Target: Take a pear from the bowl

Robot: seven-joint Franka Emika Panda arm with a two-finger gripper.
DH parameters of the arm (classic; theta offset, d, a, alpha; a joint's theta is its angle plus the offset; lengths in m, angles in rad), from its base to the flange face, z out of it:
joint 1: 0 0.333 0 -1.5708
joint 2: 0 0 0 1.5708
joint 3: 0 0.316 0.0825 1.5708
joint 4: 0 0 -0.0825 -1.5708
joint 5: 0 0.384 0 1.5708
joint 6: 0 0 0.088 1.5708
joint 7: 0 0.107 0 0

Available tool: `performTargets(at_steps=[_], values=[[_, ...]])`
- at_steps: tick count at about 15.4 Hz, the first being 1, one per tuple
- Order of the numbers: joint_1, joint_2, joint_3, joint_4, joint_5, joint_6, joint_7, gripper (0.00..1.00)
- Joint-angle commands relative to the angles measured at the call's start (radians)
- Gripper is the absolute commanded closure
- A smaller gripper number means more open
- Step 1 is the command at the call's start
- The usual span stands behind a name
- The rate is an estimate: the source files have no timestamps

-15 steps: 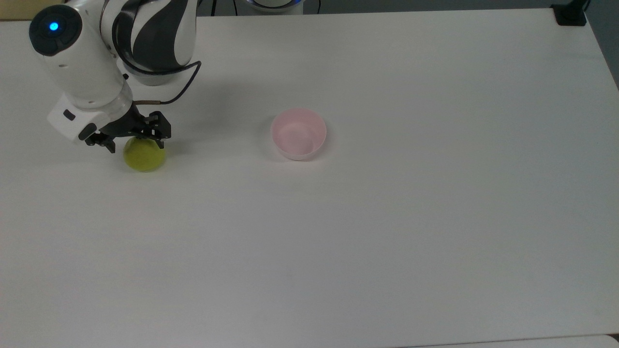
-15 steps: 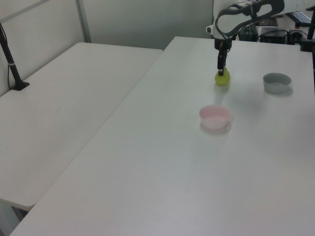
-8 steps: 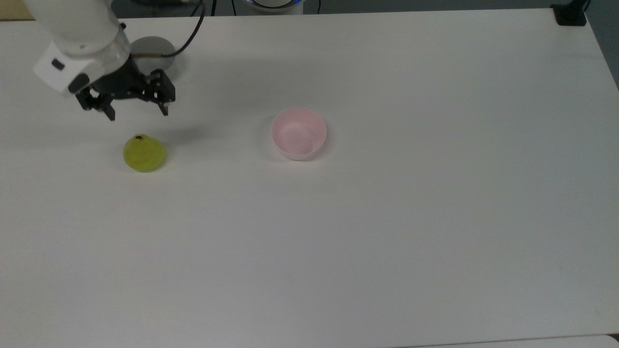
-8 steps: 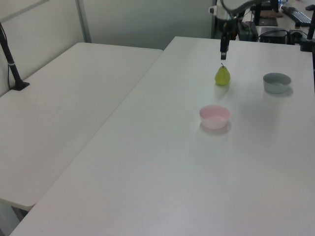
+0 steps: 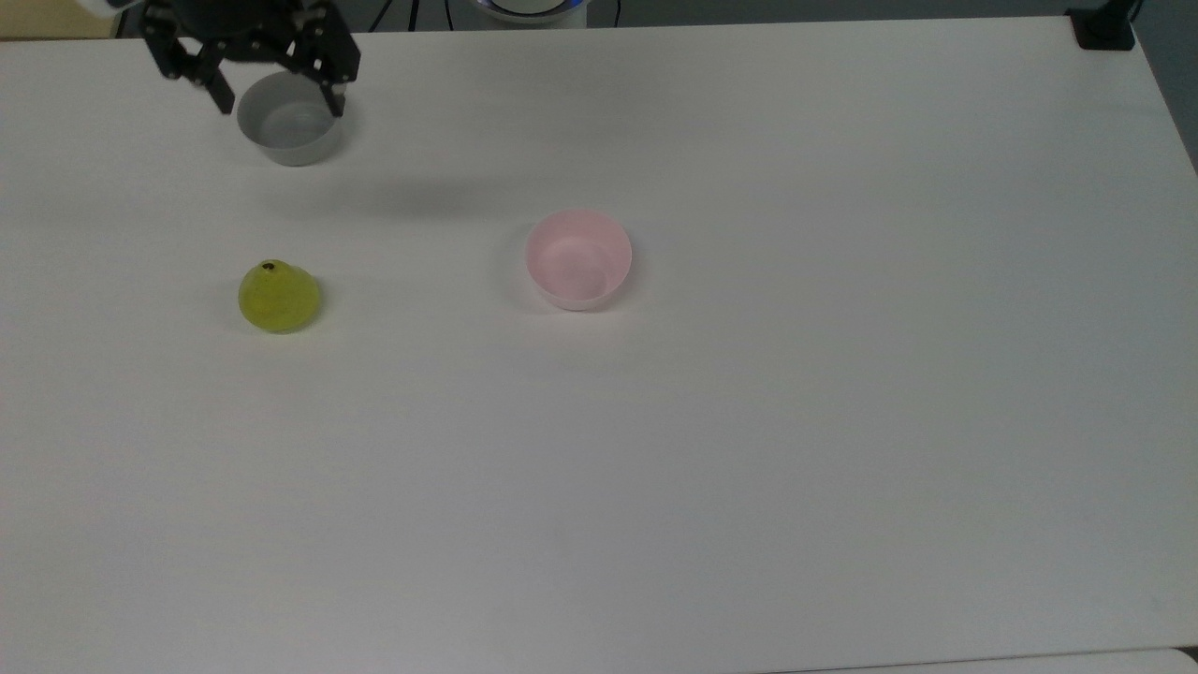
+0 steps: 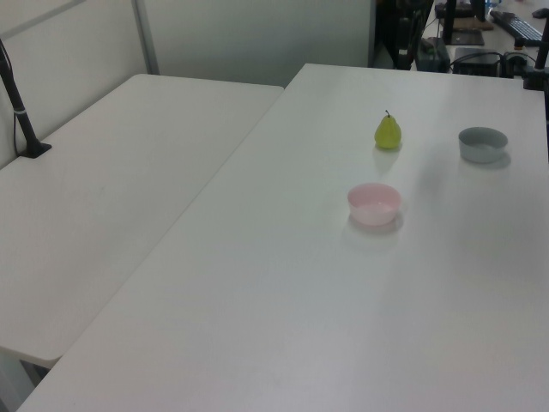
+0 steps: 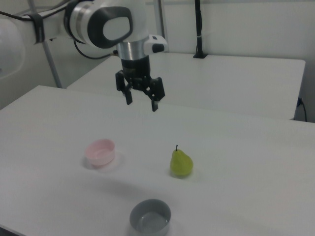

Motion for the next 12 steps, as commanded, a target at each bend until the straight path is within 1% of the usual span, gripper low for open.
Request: performTargets(at_steps=[1,8,10,12], values=[[0.045,-0.063,-0.003,-0.022,0.01,-0.074,0.082,0.0],[0.098,-0.133,-0.005,-0.03,0.004,-0.102,0.108,0.0],[0.138,-0.147,-0.012,-0.042,0.004,-0.1,0.102,0.0],[0.155,-0.149,-0.013,-0.049,0.004,-0.091,0.102,0.0]])
